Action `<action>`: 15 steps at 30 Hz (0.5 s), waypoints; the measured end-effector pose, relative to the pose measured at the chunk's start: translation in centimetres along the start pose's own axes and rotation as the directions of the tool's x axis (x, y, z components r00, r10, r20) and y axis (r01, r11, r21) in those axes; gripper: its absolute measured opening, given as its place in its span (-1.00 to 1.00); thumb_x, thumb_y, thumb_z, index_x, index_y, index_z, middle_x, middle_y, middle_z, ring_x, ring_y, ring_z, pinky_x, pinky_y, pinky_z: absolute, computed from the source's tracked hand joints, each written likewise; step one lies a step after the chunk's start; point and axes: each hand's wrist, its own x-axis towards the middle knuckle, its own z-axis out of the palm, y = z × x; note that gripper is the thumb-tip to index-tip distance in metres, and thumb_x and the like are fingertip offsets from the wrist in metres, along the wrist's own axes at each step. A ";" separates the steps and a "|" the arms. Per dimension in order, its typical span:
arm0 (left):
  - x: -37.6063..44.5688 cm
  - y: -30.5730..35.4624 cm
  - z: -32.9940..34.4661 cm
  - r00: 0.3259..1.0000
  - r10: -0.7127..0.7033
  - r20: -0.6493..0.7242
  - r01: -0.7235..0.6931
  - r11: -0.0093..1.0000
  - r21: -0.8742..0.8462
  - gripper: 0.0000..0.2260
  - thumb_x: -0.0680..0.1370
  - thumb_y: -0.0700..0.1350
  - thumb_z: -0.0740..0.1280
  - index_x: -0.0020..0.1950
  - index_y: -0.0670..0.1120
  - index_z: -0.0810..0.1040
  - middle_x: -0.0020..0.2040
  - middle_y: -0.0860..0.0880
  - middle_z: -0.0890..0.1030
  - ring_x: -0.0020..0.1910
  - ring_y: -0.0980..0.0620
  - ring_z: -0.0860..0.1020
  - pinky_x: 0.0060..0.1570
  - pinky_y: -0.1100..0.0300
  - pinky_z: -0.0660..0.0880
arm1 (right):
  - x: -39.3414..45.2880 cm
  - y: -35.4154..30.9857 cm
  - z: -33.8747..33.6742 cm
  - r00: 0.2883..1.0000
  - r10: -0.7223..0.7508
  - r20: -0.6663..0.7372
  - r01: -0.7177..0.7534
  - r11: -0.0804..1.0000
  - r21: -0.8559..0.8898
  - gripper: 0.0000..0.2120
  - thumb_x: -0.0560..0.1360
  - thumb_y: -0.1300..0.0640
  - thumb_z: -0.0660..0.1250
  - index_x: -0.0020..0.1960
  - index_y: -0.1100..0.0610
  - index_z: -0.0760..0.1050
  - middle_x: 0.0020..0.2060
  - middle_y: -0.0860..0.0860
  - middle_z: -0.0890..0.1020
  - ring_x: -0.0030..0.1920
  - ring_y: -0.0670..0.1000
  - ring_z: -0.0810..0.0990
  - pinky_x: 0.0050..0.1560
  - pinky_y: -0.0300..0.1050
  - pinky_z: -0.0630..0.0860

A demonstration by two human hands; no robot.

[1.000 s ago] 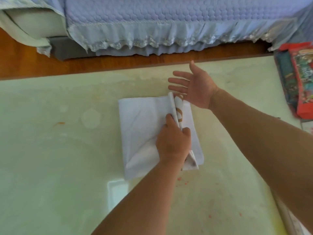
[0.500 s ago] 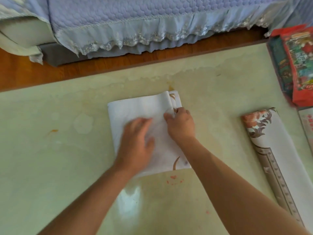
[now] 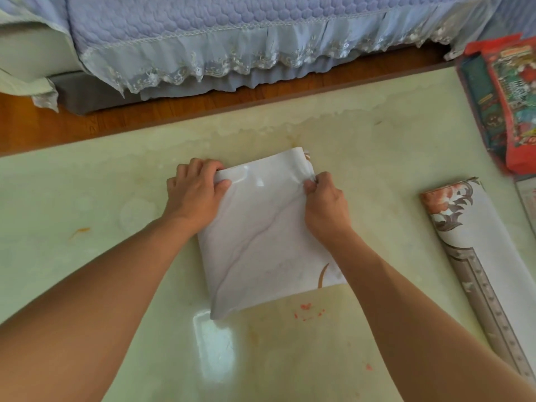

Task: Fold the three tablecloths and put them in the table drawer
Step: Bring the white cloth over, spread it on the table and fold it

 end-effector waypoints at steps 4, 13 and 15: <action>-2.9 1.1 0.5 0.990 0.011 -0.139 0.011 0.988 0.156 -0.52 0.65 0.14 0.13 0.50 -0.08 0.34 0.44 -0.23 0.36 0.41 -0.31 0.31 0.40 -0.26 0.25 | 0.2 0.0 -0.2 1.000 0.013 -0.010 -0.014 0.999 -0.038 -0.82 0.70 0.00 0.04 0.06 0.10 0.31 -0.10 0.11 0.51 -0.05 0.24 0.50 -0.12 0.01 0.32; -9.6 3.9 6.5 0.991 0.020 -0.129 0.000 0.987 0.160 -0.35 0.65 0.28 0.02 0.68 0.02 0.05 0.67 -0.19 -0.06 0.64 -0.28 -0.14 0.52 -0.35 0.00 | -0.3 -0.9 1.1 0.967 -0.140 -0.212 0.062 0.940 -0.334 -0.78 0.62 0.18 0.03 0.14 0.18 0.42 0.03 0.11 0.45 -0.13 0.24 0.46 -0.13 -0.01 0.29; -9.5 4.0 6.9 0.990 0.011 -0.138 0.013 0.985 0.173 -0.34 0.64 0.28 0.03 0.68 0.03 0.02 0.67 -0.19 -0.09 0.64 -0.27 -0.16 0.53 -0.33 -0.02 | 0.9 -1.4 1.2 0.971 -0.114 -0.210 0.057 0.964 -0.261 -0.73 0.66 0.06 0.10 0.15 0.22 0.45 0.09 0.17 0.54 0.05 0.26 0.52 -0.08 0.00 0.30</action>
